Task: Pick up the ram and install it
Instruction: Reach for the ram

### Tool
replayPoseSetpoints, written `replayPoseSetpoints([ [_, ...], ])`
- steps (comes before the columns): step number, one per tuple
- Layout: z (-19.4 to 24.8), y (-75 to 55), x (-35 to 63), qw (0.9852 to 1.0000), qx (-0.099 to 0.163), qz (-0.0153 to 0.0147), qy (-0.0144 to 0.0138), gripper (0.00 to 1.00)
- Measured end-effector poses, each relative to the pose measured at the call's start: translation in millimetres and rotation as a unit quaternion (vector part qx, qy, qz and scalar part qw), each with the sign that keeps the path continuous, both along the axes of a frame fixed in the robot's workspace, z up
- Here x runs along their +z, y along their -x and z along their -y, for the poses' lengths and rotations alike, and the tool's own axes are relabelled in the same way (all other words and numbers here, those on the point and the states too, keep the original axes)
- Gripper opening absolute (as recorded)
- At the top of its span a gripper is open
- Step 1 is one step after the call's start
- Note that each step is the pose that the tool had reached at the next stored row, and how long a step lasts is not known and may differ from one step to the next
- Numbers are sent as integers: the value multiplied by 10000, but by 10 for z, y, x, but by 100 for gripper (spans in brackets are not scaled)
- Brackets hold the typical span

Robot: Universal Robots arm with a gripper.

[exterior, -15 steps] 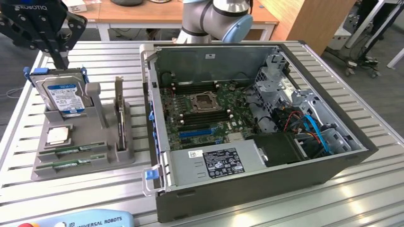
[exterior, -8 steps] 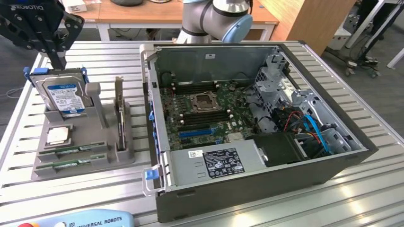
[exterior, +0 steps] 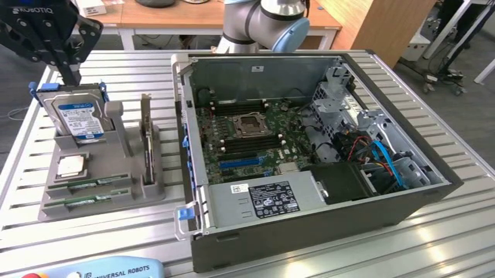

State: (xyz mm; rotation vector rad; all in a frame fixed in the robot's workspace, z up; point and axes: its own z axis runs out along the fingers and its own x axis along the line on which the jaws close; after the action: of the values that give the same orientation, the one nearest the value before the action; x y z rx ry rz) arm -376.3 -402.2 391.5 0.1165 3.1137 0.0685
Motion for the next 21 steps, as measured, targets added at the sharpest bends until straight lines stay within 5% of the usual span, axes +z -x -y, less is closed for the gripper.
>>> replayPoseSetpoints([
  [15,131,0,0,10000,0,0,0,10],
  [21,150,0,0,10000,-1,0,0,10],
])
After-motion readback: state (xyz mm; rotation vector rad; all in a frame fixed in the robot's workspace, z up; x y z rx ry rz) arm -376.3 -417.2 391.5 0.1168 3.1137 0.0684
